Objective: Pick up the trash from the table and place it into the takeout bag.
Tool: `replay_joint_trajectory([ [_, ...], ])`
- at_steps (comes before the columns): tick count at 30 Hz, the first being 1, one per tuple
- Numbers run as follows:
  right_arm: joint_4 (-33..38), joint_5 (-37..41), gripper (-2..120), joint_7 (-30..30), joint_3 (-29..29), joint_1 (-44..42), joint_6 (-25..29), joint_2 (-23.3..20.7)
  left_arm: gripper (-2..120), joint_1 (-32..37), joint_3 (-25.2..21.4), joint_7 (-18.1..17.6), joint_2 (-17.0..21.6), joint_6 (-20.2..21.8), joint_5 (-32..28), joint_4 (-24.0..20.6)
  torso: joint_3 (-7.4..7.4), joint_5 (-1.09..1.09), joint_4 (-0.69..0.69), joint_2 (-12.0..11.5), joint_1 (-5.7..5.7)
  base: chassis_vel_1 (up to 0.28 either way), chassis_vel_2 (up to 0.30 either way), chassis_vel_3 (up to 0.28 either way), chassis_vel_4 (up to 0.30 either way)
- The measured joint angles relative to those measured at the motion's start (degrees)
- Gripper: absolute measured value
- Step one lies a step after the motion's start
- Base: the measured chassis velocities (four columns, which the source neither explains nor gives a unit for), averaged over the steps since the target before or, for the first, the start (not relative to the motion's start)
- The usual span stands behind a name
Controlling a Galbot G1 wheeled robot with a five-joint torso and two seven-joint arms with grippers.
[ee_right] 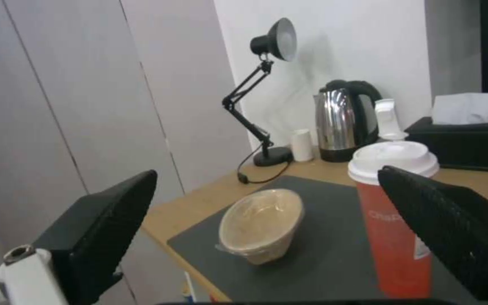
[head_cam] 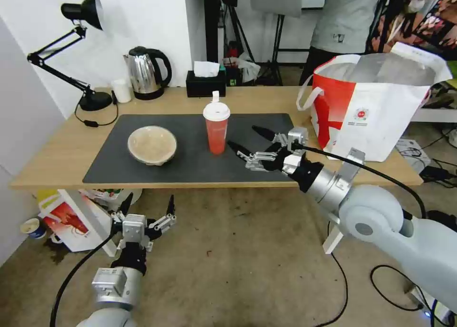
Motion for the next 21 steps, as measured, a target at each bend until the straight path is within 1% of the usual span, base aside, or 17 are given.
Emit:
replay_joint_trajectory([
  [11, -2.4, -0.1, 100, -0.1, -3.2, 4.2, -0.2, 1.7, 100, 0.0, 0.0, 0.0, 0.0, 0.0, 0.0, 0.0, 0.0, 0.0, 0.0, 0.0, 0.0, 0.0, 0.0, 0.0, 0.0],
  [14, -3.5, -1.7, 100, 1.0, -3.8, 5.5, -0.9, 2.1, 100, 0.0, 0.0, 0.0, 0.0, 0.0, 0.0, 0.0, 0.0, 0.0, 0.0, 0.0, 0.0, 0.0, 0.0, 0.0, 0.0],
  [21, -4.3, -2.4, 100, 2.5, -4.3, 6.3, -1.8, 2.4, 100, 0.0, 0.0, 0.0, 0.0, 0.0, 0.0, 0.0, 0.0, 0.01, 0.0, 0.0, 0.0, 0.0, 0.0, 0.0, 0.0],
])
